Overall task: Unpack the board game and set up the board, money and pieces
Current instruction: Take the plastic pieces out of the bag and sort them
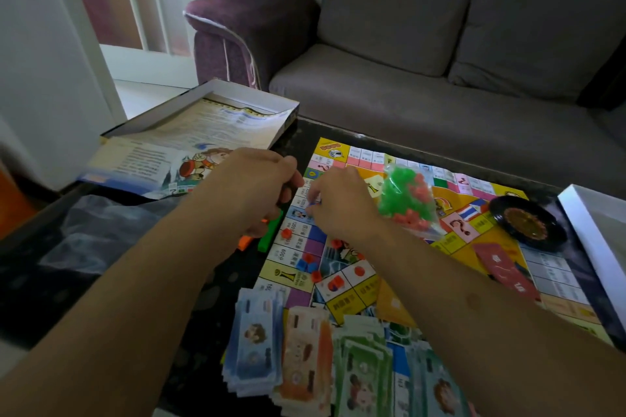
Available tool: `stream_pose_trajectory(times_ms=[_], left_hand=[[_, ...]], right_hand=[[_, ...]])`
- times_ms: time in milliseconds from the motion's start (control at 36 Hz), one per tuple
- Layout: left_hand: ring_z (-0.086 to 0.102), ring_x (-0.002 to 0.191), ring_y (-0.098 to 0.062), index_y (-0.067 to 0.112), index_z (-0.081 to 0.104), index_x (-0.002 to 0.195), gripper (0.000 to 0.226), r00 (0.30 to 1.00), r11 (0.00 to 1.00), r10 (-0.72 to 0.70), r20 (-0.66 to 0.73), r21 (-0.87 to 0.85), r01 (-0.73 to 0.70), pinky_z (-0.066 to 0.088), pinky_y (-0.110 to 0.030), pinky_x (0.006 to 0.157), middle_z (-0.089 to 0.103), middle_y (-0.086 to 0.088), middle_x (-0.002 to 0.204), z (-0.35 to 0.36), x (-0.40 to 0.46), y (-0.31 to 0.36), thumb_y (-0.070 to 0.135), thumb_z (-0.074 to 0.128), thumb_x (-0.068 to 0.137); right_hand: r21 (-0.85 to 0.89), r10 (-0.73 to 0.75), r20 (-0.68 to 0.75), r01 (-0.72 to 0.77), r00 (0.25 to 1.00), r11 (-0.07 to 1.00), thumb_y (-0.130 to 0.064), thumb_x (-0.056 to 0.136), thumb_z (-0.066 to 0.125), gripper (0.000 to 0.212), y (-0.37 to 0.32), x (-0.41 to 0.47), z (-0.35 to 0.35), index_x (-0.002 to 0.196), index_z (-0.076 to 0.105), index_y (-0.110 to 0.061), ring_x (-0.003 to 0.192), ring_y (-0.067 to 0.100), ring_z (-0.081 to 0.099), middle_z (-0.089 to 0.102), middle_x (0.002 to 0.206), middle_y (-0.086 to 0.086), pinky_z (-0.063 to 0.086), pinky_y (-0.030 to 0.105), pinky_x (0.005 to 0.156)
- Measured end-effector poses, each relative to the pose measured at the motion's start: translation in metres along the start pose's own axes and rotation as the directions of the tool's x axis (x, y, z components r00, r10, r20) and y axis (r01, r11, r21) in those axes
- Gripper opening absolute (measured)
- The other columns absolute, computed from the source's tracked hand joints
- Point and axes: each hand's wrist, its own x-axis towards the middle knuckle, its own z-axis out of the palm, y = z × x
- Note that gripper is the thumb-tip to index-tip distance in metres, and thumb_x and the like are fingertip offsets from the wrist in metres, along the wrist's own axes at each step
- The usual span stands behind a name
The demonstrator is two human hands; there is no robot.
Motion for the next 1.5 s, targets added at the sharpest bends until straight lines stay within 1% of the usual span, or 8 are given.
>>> stream_pose_trajectory(times_ms=[167,306,417,556,694,1222,1389,1500], left_hand=[[0.038,0.054,-0.014,0.014,0.068,0.088,0.032,0.999,0.998,-0.049,0.018,-0.031,0.050,0.030,-0.025,0.050,0.050,-0.002,0.072,0.000,0.010,0.002,0.035,0.052,0.106],[0.036,0.052,-0.013,0.014,0.067,0.085,0.032,0.996,0.995,-0.084,0.038,-0.049,0.086,0.027,-0.023,0.049,0.048,0.000,0.069,0.008,0.010,0.004,0.033,0.052,0.105],[0.035,0.055,-0.013,0.014,0.065,0.086,0.028,0.993,0.994,-0.110,0.044,-0.023,0.111,0.029,-0.024,0.049,0.047,-0.001,0.072,0.011,0.006,0.009,0.028,0.051,0.106],[0.047,0.054,-0.012,0.011,0.064,0.088,0.023,0.999,0.998,-0.042,0.019,0.040,0.041,0.039,-0.023,0.042,0.054,0.001,0.069,0.011,0.007,0.008,0.023,0.055,0.105],[0.050,0.056,-0.010,0.012,0.064,0.086,0.015,1.000,1.000,0.006,-0.012,0.026,-0.005,0.040,-0.024,0.046,0.056,0.002,0.068,0.012,0.008,0.001,0.020,0.063,0.099],[0.054,0.057,-0.012,0.012,0.067,0.086,0.011,0.999,0.998,0.046,0.008,0.045,-0.046,0.045,-0.024,0.047,0.059,0.001,0.069,0.012,0.022,-0.004,0.019,0.069,0.094],[0.055,0.058,-0.013,0.011,0.069,0.087,0.010,0.998,0.997,0.061,-0.005,0.042,-0.061,0.045,-0.025,0.050,0.061,0.000,0.071,0.009,0.023,-0.006,0.020,0.069,0.094],[0.056,0.060,-0.014,0.012,0.069,0.084,0.012,0.997,0.997,0.074,-0.012,0.038,-0.073,0.047,-0.027,0.053,0.061,0.000,0.071,0.009,0.024,-0.007,0.020,0.070,0.093]], right_hand=[[0.118,-0.023,-0.066,0.030,0.998,0.993,-0.020,0.094,0.076,0.011,0.000,-0.002,0.006,0.100,0.082,-0.027,0.117,0.018,0.048,0.072,0.111,-0.005,0.053,0.037,0.091],[0.422,-0.035,0.021,0.023,0.999,0.906,-0.016,0.096,0.074,0.011,0.006,-0.034,-0.012,0.101,0.079,-0.025,0.087,0.002,0.064,0.072,0.095,-0.014,0.057,0.022,0.074],[0.397,-0.073,0.169,0.000,0.983,0.918,-0.019,0.093,0.079,0.013,0.008,-0.063,-0.022,0.095,0.076,-0.031,0.081,-0.002,0.065,0.070,0.088,-0.016,0.050,0.015,0.068],[0.347,-0.075,0.194,0.003,0.978,0.938,-0.022,0.092,0.079,0.009,0.004,-0.082,-0.020,0.088,0.073,-0.028,0.074,0.000,0.065,0.069,0.081,-0.013,0.053,0.017,0.062],[0.244,-0.030,0.147,-0.007,0.989,0.970,-0.026,0.091,0.075,0.010,-0.006,-0.088,-0.004,0.084,0.068,-0.029,0.080,0.009,0.067,0.068,0.082,-0.012,0.063,0.041,0.074],[0.112,-0.104,0.194,0.083,0.975,0.990,-0.026,0.098,0.069,0.008,-0.026,-0.077,0.009,0.105,0.066,-0.024,0.095,0.018,0.064,0.066,0.106,-0.001,0.060,0.043,0.083],[0.221,-0.109,0.105,0.083,0.989,0.972,-0.026,0.096,0.071,0.002,-0.028,-0.075,0.006,0.095,0.069,-0.026,0.084,0.015,0.065,0.066,0.091,-0.005,0.059,0.043,0.077],[0.231,-0.172,0.139,0.137,0.975,0.963,-0.023,0.097,0.070,0.003,-0.034,-0.076,0.008,0.100,0.070,-0.023,0.088,0.014,0.063,0.065,0.097,-0.003,0.059,0.042,0.082]])
